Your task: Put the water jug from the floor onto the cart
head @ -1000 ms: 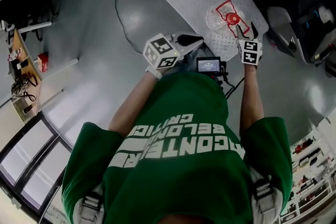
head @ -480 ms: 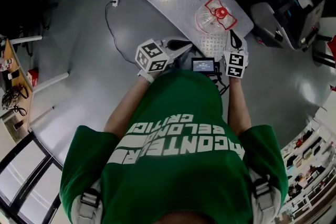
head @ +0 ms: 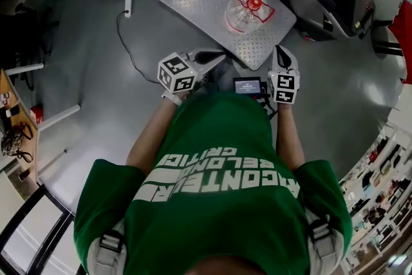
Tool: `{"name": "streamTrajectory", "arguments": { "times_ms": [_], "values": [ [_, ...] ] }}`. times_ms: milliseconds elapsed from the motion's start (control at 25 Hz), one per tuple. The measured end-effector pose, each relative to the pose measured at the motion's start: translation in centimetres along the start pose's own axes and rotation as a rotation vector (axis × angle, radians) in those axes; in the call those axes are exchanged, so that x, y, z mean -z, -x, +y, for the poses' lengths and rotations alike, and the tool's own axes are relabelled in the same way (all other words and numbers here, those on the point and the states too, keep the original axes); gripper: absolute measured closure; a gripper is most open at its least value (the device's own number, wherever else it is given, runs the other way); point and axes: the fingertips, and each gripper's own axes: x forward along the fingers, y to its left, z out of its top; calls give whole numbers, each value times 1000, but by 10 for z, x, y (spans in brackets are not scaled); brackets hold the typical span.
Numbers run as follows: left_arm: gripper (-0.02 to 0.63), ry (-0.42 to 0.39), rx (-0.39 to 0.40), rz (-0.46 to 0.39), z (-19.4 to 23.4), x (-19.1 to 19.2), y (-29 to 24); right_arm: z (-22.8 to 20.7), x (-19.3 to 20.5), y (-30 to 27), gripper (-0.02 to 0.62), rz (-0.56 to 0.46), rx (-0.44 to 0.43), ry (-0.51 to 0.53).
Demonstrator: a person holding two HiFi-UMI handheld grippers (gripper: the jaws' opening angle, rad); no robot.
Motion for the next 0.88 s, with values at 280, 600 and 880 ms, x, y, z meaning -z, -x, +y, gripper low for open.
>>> {"name": "streamTrajectory", "arguments": {
  "times_ms": [280,600,880],
  "values": [
    [594,-18,43,-18,-26,-4,-17,-6,10,33,603,-2,-2,7],
    [594,-6,38,18,-32,11,-65,-37,28,67,601,-10,-31,20],
    [594,16,45,26,-60,19,-131,-92,74,110,603,22,-44,-30]
  ]
}}
